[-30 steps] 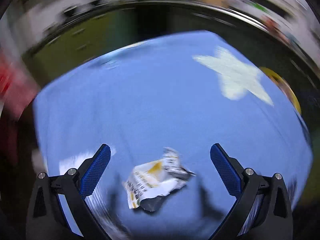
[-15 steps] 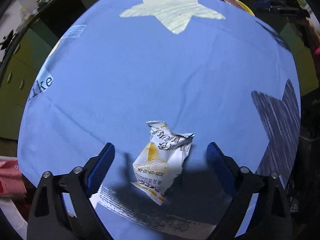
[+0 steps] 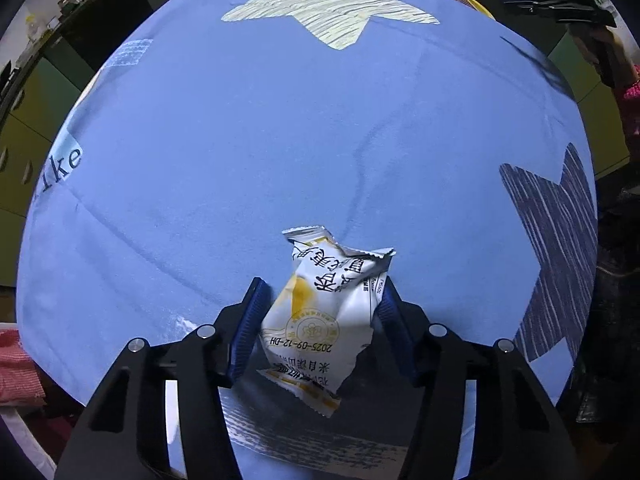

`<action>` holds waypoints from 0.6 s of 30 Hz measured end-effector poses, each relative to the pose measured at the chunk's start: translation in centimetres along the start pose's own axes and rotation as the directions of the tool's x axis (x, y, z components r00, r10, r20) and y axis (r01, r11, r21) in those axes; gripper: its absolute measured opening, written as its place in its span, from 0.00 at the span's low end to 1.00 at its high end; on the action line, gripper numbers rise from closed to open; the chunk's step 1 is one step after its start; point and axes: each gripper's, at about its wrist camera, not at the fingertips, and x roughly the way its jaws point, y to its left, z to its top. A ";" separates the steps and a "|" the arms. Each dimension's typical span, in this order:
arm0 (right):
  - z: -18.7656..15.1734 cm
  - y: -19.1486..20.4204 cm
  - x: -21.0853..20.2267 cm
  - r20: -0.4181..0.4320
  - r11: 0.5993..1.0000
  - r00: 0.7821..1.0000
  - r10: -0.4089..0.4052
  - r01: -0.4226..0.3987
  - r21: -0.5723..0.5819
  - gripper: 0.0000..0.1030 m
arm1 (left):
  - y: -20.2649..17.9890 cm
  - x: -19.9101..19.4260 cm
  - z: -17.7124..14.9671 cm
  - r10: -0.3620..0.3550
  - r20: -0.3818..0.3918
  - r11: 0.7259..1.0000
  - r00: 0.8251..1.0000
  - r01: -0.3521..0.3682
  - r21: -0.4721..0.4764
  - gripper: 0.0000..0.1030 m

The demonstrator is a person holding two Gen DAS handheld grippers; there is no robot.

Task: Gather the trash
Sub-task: 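Grasp the silver snack wrapper with the left tool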

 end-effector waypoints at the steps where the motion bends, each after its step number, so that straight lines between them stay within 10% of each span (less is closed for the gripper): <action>1: 0.0 0.0 0.1 -0.001 1.000 1.000 0.000 0.000 0.000 0.70 | -0.1 -0.1 -0.1 0.002 0.007 1.000 1.000 -0.002 -0.003 0.54; 18: -1.6 -2.0 -0.8 0.033 0.998 0.999 0.023 -0.025 0.054 0.70 | -3.9 -2.7 2.3 0.057 0.085 0.994 0.995 -0.049 -0.094 0.53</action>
